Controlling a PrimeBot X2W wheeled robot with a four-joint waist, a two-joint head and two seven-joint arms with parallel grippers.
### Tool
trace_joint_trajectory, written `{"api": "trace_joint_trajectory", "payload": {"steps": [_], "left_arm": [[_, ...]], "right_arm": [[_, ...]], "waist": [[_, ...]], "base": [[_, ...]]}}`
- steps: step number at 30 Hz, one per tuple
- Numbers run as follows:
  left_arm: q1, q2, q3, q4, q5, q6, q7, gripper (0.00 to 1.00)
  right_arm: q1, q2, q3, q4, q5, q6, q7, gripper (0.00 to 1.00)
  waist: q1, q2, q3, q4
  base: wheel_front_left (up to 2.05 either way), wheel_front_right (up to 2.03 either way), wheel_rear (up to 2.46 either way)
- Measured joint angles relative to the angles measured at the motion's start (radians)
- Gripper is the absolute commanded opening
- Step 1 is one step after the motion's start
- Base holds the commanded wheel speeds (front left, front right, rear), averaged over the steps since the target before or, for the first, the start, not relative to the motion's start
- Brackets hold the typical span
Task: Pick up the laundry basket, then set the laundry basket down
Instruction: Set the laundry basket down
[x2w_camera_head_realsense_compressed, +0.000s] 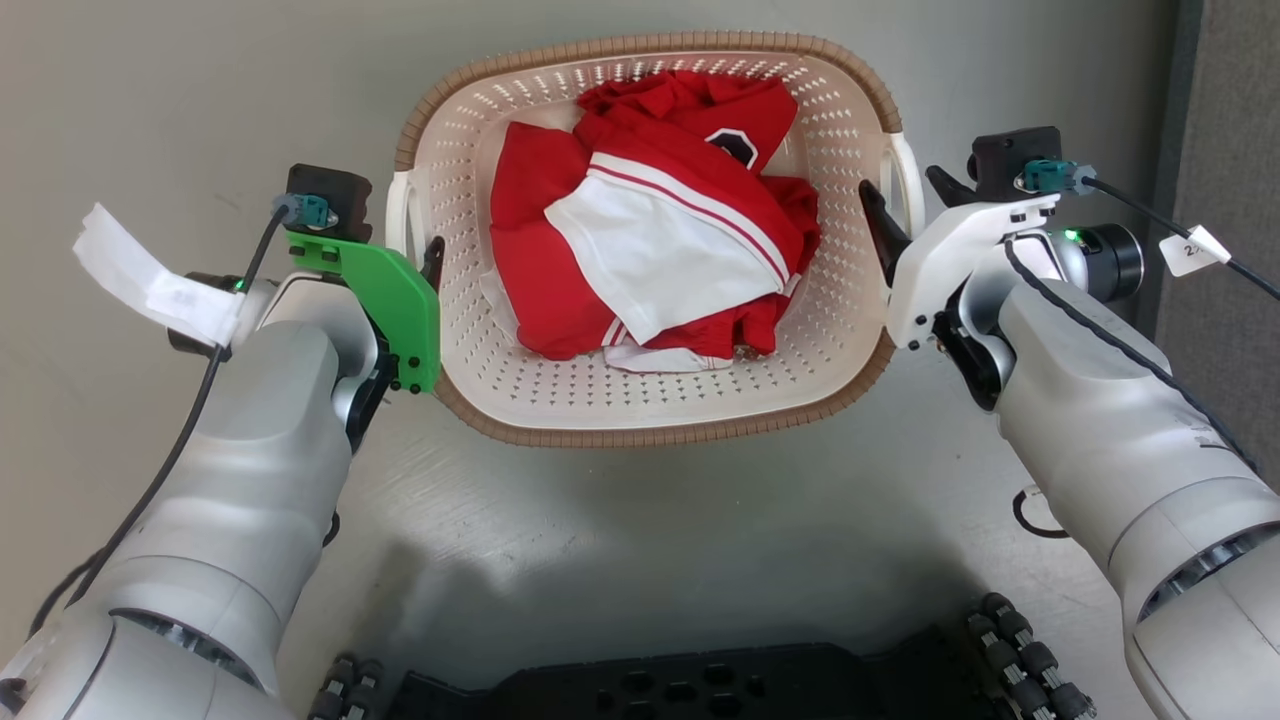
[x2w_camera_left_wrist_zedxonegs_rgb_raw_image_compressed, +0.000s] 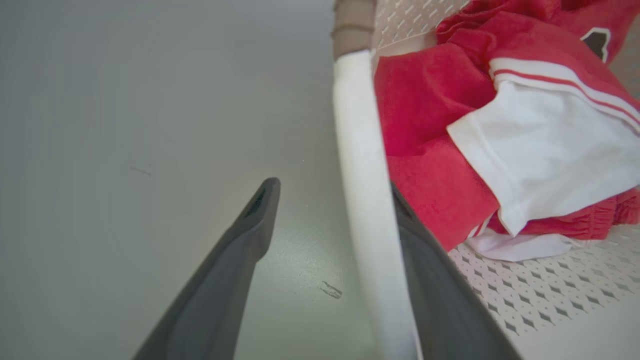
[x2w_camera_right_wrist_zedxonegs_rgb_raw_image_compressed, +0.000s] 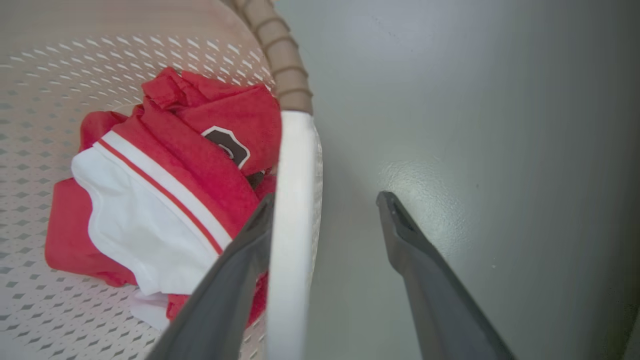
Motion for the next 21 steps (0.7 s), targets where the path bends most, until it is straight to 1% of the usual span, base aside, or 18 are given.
{"api": "trace_joint_trajectory", "payload": {"steps": [6,10,16,21], "left_arm": [[0.001,0.000,0.025,-0.003,-0.024,-0.001,-0.024,1.00],[0.010,0.000,0.032,-0.005,-0.042,-0.001,-0.072,1.00],[0.058,0.000,0.027,-0.012,-0.043,-0.004,-0.148,1.00],[0.091,0.006,0.022,-0.030,-0.030,-0.005,-0.170,1.00]], "right_arm": [[0.004,0.002,-0.003,-0.003,0.002,0.010,-0.010,1.00],[0.019,0.002,-0.004,-0.013,0.004,0.013,-0.019,1.00],[0.065,0.005,-0.011,-0.039,0.005,0.016,-0.028,1.00],[0.098,0.005,-0.016,-0.073,0.004,0.016,-0.030,1.00]], "waist": [[0.0000,0.0000,-0.025,0.001],[0.0000,0.0000,-0.047,0.000],[0.0000,0.0000,-0.092,-0.007],[0.0000,0.0000,-0.141,-0.013]], "base": [[0.00,0.00,0.00],[0.00,0.00,0.00],[0.00,0.00,0.00],[0.00,0.00,0.00]]}}
